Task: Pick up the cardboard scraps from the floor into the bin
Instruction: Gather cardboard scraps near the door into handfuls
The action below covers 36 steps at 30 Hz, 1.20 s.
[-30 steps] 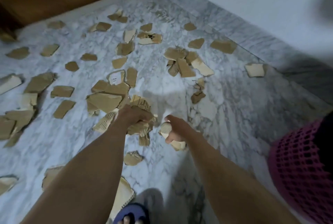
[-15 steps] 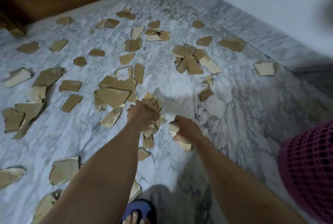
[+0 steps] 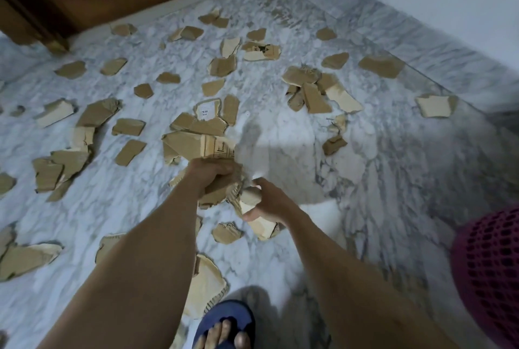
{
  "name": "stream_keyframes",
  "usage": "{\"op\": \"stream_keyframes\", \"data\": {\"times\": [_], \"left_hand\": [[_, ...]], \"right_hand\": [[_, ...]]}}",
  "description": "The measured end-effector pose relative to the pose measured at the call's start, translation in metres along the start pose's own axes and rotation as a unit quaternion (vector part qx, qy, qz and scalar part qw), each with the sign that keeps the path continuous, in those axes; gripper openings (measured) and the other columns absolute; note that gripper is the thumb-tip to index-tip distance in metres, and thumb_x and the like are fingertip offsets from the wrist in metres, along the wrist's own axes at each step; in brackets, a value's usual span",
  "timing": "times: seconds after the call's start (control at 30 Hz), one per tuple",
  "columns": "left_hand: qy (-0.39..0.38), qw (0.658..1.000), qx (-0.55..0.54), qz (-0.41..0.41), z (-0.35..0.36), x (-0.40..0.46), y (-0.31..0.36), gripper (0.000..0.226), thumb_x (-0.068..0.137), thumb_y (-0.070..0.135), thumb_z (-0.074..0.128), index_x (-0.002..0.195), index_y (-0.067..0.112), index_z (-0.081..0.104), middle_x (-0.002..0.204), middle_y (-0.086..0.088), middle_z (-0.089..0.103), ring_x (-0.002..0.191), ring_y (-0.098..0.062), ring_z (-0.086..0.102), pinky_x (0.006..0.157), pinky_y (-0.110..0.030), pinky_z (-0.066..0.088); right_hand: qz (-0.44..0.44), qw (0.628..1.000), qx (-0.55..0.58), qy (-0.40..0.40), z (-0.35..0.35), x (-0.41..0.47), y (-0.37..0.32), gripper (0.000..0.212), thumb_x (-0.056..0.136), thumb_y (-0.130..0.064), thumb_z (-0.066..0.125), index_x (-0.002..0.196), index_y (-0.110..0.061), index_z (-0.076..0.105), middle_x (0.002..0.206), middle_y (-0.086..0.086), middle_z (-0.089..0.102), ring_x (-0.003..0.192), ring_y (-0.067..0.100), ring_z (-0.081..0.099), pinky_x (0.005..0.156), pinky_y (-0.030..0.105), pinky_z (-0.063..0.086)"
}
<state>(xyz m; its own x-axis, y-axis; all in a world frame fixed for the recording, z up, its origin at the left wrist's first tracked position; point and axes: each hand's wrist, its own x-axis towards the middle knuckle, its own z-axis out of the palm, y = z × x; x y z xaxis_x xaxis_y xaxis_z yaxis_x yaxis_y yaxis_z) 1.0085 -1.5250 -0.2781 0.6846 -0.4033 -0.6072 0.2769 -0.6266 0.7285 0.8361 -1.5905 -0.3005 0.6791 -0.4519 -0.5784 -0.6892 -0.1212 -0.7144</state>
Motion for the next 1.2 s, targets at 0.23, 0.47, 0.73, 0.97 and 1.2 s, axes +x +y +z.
{"op": "stream_keyframes", "data": {"times": [0.23,0.47,0.73,0.97,1.2], "left_hand": [[0.069,0.983,-0.141,-0.095,-0.022,-0.006,-0.039,0.051,0.063,0.014,0.093,0.107,0.001,0.069,0.101,-0.016,0.074,0.087,-0.033,0.072,0.079,-0.048,0.062],[0.087,0.957,-0.246,-0.129,-0.039,-0.010,-0.070,0.073,0.053,0.022,0.096,0.117,0.003,0.066,0.111,-0.018,0.072,0.097,-0.040,0.071,0.071,-0.054,0.060],[0.093,0.993,-0.007,-0.076,-0.070,-0.046,-0.076,0.039,0.062,0.023,0.091,0.094,0.008,0.075,0.093,-0.008,0.074,0.082,-0.027,0.071,0.077,-0.038,0.061],[0.113,0.963,0.243,-0.001,-0.061,-0.049,-0.118,0.048,0.068,0.030,0.079,0.111,0.014,0.064,0.109,-0.007,0.063,0.091,-0.023,0.064,0.082,-0.037,0.057],[0.106,0.977,0.183,-0.001,-0.060,-0.065,-0.118,0.023,0.073,0.014,0.081,0.095,0.015,0.075,0.094,-0.010,0.075,0.088,-0.026,0.069,0.080,-0.036,0.057]], "right_hand": [[-0.020,0.985,-0.152,0.080,0.050,0.008,-0.006,0.074,0.078,-0.025,0.081,0.137,-0.024,0.037,0.122,0.008,0.063,0.112,0.032,0.063,0.087,0.041,0.053],[-0.038,0.972,-0.171,0.158,0.052,0.022,-0.007,0.031,0.087,-0.019,0.066,0.118,-0.018,0.061,0.125,0.008,0.054,0.117,0.030,0.054,0.087,0.037,0.049],[-0.012,0.993,-0.015,0.120,0.005,0.013,-0.032,0.042,0.072,-0.023,0.082,0.102,-0.018,0.055,0.099,0.001,0.065,0.094,0.025,0.064,0.074,0.033,0.050],[-0.051,0.991,-0.124,-0.026,0.054,-0.011,-0.016,0.059,0.070,-0.027,0.081,0.122,-0.033,0.053,0.120,0.000,0.064,0.098,0.023,0.062,0.078,0.034,0.051],[-0.113,0.971,-0.211,-0.003,0.075,-0.025,-0.020,0.041,0.078,-0.020,0.068,0.116,-0.033,0.063,0.112,-0.001,0.067,0.105,0.021,0.064,0.075,0.029,0.046]]}}
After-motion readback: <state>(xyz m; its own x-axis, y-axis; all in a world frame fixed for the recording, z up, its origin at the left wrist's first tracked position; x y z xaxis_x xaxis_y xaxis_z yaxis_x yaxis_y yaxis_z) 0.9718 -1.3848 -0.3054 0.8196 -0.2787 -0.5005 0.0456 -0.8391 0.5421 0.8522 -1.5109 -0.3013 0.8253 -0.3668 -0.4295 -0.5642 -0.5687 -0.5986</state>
